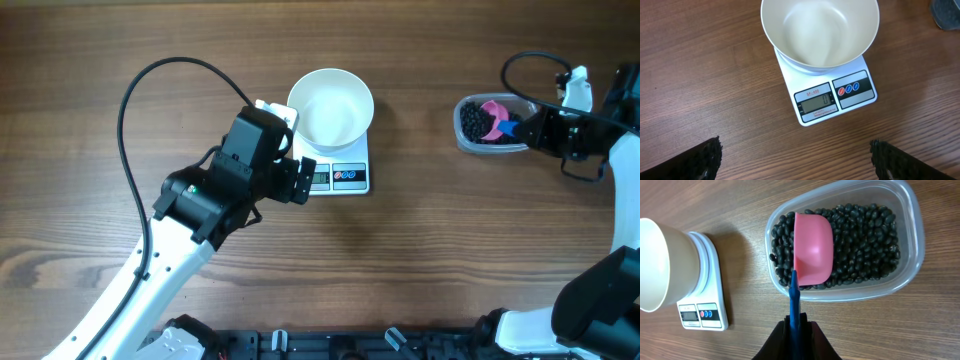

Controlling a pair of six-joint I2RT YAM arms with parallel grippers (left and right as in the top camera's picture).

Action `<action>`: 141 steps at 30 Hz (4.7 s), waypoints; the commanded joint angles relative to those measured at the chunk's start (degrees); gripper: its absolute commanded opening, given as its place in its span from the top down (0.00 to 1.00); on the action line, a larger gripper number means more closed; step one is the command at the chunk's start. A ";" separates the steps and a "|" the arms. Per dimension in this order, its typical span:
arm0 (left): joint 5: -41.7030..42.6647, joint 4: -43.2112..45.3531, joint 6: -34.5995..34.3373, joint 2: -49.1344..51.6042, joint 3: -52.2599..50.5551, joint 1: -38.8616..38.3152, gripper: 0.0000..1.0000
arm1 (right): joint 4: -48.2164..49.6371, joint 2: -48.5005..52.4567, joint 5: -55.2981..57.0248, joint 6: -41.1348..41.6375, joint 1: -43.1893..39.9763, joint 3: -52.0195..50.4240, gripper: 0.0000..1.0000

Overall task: Scoop item into bowl and weigh 150g on scale
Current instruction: 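Lift the filled scoop and carry it left over the bowl, then tilt the scoop with the right gripper to pour beans into bowl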

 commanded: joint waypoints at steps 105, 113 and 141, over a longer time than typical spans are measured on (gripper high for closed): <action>0.66 0.17 1.29 0.13 -0.28 0.22 0.00 | 25.66 0.96 12.55 -18.56 42.53 -0.07 0.96; 0.66 0.15 1.27 0.13 -0.28 0.22 0.00 | 25.59 0.96 12.70 -22.40 42.84 -0.07 0.96; 0.66 0.17 1.27 0.13 -0.28 0.22 0.00 | 28.50 -4.85 16.04 -5.01 44.52 -0.02 0.96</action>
